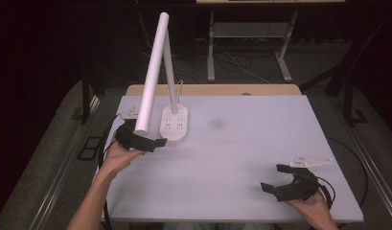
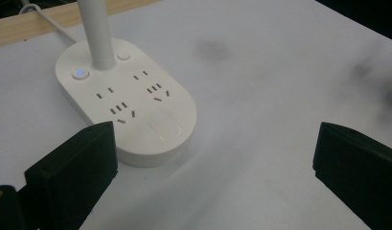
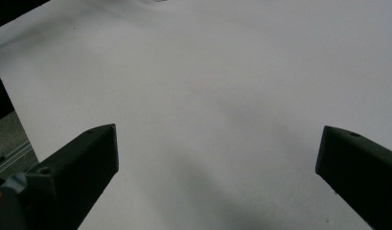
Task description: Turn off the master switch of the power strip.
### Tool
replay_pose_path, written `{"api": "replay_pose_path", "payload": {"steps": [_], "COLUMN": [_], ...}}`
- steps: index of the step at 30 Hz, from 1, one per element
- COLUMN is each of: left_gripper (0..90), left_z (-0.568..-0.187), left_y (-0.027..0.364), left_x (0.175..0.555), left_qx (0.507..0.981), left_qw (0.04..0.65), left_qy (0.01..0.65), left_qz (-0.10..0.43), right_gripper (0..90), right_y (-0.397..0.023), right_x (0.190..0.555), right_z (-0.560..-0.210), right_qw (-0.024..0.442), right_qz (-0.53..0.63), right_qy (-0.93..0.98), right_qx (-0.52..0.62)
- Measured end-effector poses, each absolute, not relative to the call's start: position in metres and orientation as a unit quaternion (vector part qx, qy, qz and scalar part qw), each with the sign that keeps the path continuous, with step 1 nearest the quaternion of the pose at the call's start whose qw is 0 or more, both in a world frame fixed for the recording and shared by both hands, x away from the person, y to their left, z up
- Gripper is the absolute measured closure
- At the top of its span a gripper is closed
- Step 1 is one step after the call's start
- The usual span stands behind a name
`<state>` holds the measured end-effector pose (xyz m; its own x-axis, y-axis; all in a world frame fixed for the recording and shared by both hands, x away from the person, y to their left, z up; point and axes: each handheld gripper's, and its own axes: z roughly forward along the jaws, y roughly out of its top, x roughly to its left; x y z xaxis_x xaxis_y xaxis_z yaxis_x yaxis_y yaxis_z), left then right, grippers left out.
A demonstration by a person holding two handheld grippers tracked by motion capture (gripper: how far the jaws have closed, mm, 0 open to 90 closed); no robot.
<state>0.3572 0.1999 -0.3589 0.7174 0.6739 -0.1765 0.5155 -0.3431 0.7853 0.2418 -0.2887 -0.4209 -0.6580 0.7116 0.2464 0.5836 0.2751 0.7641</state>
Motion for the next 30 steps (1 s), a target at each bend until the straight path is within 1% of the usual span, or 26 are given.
{"api": "replay_pose_path", "payload": {"steps": [17,30], "left_gripper": [0.7,0.7], "left_z": [-0.355,-0.354], "left_y": [0.211,0.209], "left_x": [0.381,0.399], "left_qx": [0.803,0.802], "left_qw": [0.443,0.438], "left_qy": [0.386,0.395], "left_qz": [0.098,0.099], "right_gripper": [0.2,0.2], "right_y": [-0.289,-0.288], "right_x": [0.242,0.241], "right_z": [-0.421,-0.421], "right_qw": [0.074,0.073], "right_qz": [0.443,0.444], "right_qy": [0.795,0.794], "right_qx": [0.407,0.408]}}
